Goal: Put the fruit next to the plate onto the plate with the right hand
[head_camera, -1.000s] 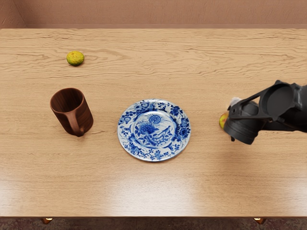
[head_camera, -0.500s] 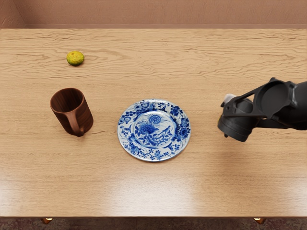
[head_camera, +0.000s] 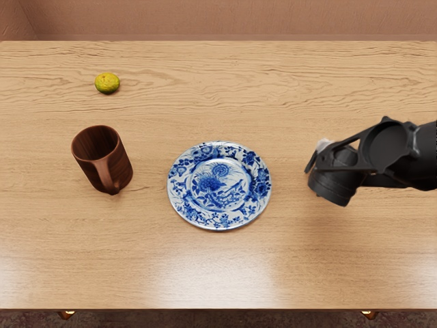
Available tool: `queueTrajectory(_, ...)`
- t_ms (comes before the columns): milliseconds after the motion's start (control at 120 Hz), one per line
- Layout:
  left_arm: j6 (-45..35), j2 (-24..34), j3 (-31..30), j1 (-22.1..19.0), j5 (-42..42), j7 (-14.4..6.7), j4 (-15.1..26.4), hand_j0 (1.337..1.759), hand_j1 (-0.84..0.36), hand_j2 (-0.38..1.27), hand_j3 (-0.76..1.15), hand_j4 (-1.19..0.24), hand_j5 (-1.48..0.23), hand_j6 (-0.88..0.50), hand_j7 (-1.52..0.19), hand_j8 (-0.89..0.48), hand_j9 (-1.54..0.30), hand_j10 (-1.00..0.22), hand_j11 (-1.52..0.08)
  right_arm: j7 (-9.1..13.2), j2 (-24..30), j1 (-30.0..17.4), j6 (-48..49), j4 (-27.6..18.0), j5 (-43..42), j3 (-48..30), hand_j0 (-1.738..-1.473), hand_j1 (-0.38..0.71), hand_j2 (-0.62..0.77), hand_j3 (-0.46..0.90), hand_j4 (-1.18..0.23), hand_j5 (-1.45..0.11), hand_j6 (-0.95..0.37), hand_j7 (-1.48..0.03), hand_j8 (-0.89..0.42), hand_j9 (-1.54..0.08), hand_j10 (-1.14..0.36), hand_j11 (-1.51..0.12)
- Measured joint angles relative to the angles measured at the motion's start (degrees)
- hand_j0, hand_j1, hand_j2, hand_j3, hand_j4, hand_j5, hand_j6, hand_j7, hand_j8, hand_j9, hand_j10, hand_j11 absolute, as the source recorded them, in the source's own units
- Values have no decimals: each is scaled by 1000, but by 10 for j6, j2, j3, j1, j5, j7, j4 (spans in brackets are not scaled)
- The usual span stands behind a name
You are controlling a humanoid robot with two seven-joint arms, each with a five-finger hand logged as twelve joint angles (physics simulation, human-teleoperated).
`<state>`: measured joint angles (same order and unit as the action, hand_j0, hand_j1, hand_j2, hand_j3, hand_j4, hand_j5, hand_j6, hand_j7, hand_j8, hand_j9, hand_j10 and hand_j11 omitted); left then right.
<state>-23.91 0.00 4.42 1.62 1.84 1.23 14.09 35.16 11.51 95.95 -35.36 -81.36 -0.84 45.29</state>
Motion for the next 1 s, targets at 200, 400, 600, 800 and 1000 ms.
queueTrajectory(200, 0, 0, 0, 0, 0, 0, 0, 1658, 349, 0, 0, 0, 0, -1, 0, 0, 0, 0, 0, 0, 18, -27, -2, 18, -1, -48, -1633, 286, 139, -6, -902, -959, -450, -1053, -301, -1184, -679, -1060)
queueTrajectory(400, 0, 0, 0, 0, 0, 0, 0, 1658, 349, 0, 0, 0, 0, -1, 0, -1, 0, 0, 0, -2, 126, -79, 0, 21, -24, -235, -1634, 291, 91, -2, -915, -1004, -406, -1104, -329, -1137, -661, -1108)
queueTrajectory(600, 0, 0, 0, 0, 0, 0, 0, 1658, 349, 0, 0, -1, 0, -1, 0, -1, 0, 0, 0, -2, 185, -251, 77, 31, -74, -570, -1632, 308, 88, -4, -922, -1015, -384, -1123, -351, -1103, -654, -1107)
queueTrajectory(800, 0, 0, 0, 0, 0, 0, 0, 1658, 349, 0, 0, -1, 0, -1, 0, -1, 0, 0, 0, -2, 65, -293, 104, 96, -115, -614, -1634, 296, 85, -1, -913, -1043, -382, -1130, -346, -1116, -650, -1132)
queueTrajectory(1000, 0, 0, 0, 0, 0, 0, 0, 1658, 349, 0, 0, -1, 0, -1, 0, -1, 0, 0, 0, -2, 20, -300, 108, 123, -129, -607, -1635, 328, 130, -2, -907, -1055, -367, -1133, -332, -1126, -629, -1150)
